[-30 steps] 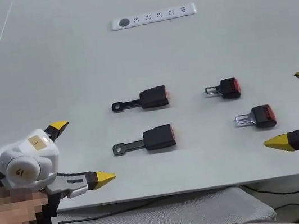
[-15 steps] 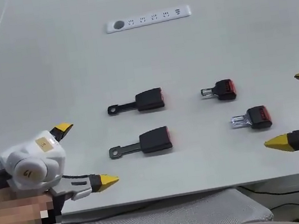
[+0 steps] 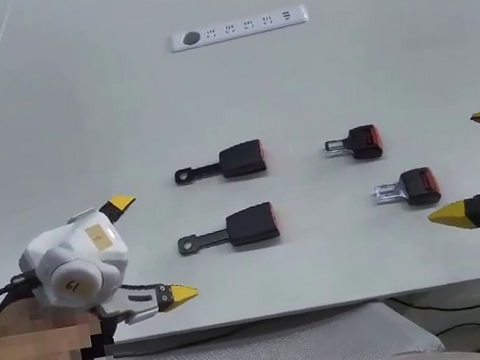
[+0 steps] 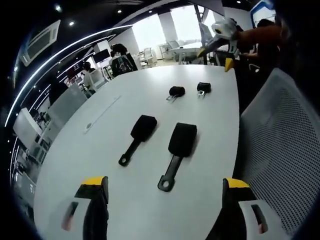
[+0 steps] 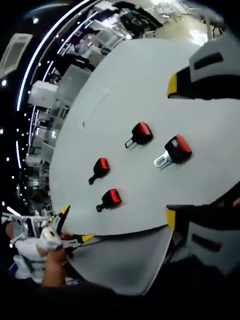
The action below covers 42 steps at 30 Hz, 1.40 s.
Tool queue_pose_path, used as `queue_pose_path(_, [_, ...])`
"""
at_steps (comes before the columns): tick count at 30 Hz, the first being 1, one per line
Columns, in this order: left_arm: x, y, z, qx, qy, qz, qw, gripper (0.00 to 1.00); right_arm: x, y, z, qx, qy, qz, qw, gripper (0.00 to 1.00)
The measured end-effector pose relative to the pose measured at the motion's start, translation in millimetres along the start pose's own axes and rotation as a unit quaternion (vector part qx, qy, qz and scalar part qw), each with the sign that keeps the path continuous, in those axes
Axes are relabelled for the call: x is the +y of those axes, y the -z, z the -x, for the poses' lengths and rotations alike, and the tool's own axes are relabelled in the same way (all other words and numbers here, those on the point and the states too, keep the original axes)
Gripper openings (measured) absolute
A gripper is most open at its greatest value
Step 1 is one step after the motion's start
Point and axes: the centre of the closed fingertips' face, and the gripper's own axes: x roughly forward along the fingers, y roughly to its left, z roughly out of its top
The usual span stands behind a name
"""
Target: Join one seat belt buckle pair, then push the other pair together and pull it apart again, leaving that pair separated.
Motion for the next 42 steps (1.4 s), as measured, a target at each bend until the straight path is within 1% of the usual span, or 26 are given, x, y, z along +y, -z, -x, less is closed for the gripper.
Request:
queue_pose_path(1, [-0.7,-0.9,-0.9,0.000,0.005,0.003,1.0000,0.96,0.0,-0.6,-0.6,0.002,-0.001,0.010,0.9999,0.87])
queue_pose_path(2, [0.9,2.9,-3.5,0.001,0.010,0.003,0.9999,0.96,1.7,-1.7,-1.2,0.002,-0.008,0.023,0.9997,0.87])
queue_pose_path(3, [1.0,2.1,-5.1,0.001,0.013,0.001,0.9999,0.95,-0.8,-1.7,-1.4,0.005,-0.002,0.028,0.9996,0.87])
queue_pose_path(5, [0.1,1.2,-5.6,-0.001,0.022,-0.001,0.9997,0.94,0.9,-2.1,-2.7,0.007,-0.010,0.031,0.9994,0.88])
queue_pose_path(6, [0.8,0.5,-6.8,0.000,0.022,-0.004,0.9997,0.94,0.3,-2.1,-3.0,0.008,-0.008,0.032,0.9994,0.88])
queue_pose_path(7, [1.4,-0.1,-7.7,0.000,0.023,-0.008,0.9997,0.94,2.4,-2.1,-3.9,0.009,-0.017,0.035,0.9992,0.88])
queue_pose_path(8, [2.1,-0.5,-8.9,0.001,0.024,-0.009,0.9997,0.93,2.4,-0.4,-4.9,0.014,-0.015,0.040,0.9990,0.88])
queue_pose_path(10, [2.3,-2.6,-10.5,0.001,0.026,-0.010,0.9996,0.92,6.4,2.5,-6.7,0.022,-0.028,0.053,0.9980,0.85])
queue_pose_path(12, [2.9,-4.6,-13.3,0.004,0.028,-0.014,0.9995,0.89,7.5,5.1,-8.3,0.029,-0.028,0.069,0.9968,0.84])
queue_pose_path(13, [3.4,-6.0,-15.5,0.005,0.029,-0.018,0.9994,0.88,9.5,5.9,-9.0,0.031,-0.035,0.074,0.9962,0.82])
queue_pose_path(16, [3.2,-10.0,-21.5,0.004,0.033,-0.025,0.9992,0.87,11.0,7.7,-11.3,0.035,-0.041,0.092,0.9943,0.80])
queue_pose_path(18, [3.8,-8.9,-24.6,0.014,0.032,-0.032,0.9989,0.86,11.4,7.2,-13.0,0.035,-0.045,0.104,0.9929,0.77])
queue_pose_path(19, [3.2,-8.1,-27.4,0.020,0.036,-0.038,0.9984,0.84,11.5,7.4,-13.8,0.036,-0.047,0.108,0.9924,0.77])
queue_pose_path(20, [2.7,-8.1,-29.3,0.020,0.038,-0.042,0.9982,0.83,11.5,7.6,-14.7,0.037,-0.049,0.111,0.9920,0.76])
queue_pose_path(24, [-0.5,-10.5,-38.6,0.027,0.050,-0.052,0.9970,0.77,11.3,9.9,-20.2,0.041,-0.062,0.117,0.9904,0.70])
queue_pose_path(26, [-4.1,-12.7,-43.7,0.029,0.061,-0.061,0.9959,0.73,10.6,11.9,-23.7,0.044,-0.067,0.118,0.9898,0.69])
queue_pose_path(27, [-5.6,-13.6,-45.4,0.029,0.065,-0.064,0.9954,0.72,8.6,12.4,-24.9,0.044,-0.063,0.125,0.9892,0.70])
queue_pose_path(28, [-7.2,-14.9,-48.0,0.030,0.070,-0.070,0.9946,0.70,9.0,12.7,-25.8,0.043,-0.066,0.129,0.9885,0.69])
queue_pose_path(31, [-6.2,-19.4,-51.6,0.025,0.072,-0.076,0.9942,0.69,7.5,15.9,-31.0,0.046,-0.074,0.135,0.9871,0.65])
queue_pose_path(32, [-6.1,-20.2,-53.2,0.026,0.075,-0.074,0.9941,0.66,8.0,17.6,-32.8,0.049,-0.078,0.132,0.9870,0.64])
queue_pose_path(34, [-7.8,-19.9,-57.2,0.034,0.086,-0.069,0.9933,0.62,9.6,20.7,-36.7,0.052,-0.088,0.133,0.9859,0.60])
queue_pose_path(36, [-10.8,-19.3,-61.9,0.039,0.098,-0.066,0.9922,0.61,10.6,24.4,-41.2,0.058,-0.099,0.127,0.9853,0.57])
queue_pose_path(38, [-14.4,-21.2,-68.1,0.040,0.109,-0.065,0.9911,0.62,9.0,26.3,-45.5,0.059,-0.100,0.126,0.9852,0.56])
queue_pose_path(39, [-16.8,-23.6,-72.0,0.038,0.116,-0.061,0.9907,0.62,11.0,31.0,-48.1,0.067,-0.111,0.104,0.9860,0.56])
queue_pose_path(40, [-18.4,-25.0,-74.2,0.038,0.121,-0.059,0.9903,0.63,7.8,33.0,-50.7,0.072,-0.109,0.103,0.9861,0.55])
queue_pose_path(42, [-20.1,-27.7,-79.2,0.042,0.124,-0.059,0.9896,0.62,6.1,39.3,-54.2,0.083,-0.117,0.108,0.9838,0.52])
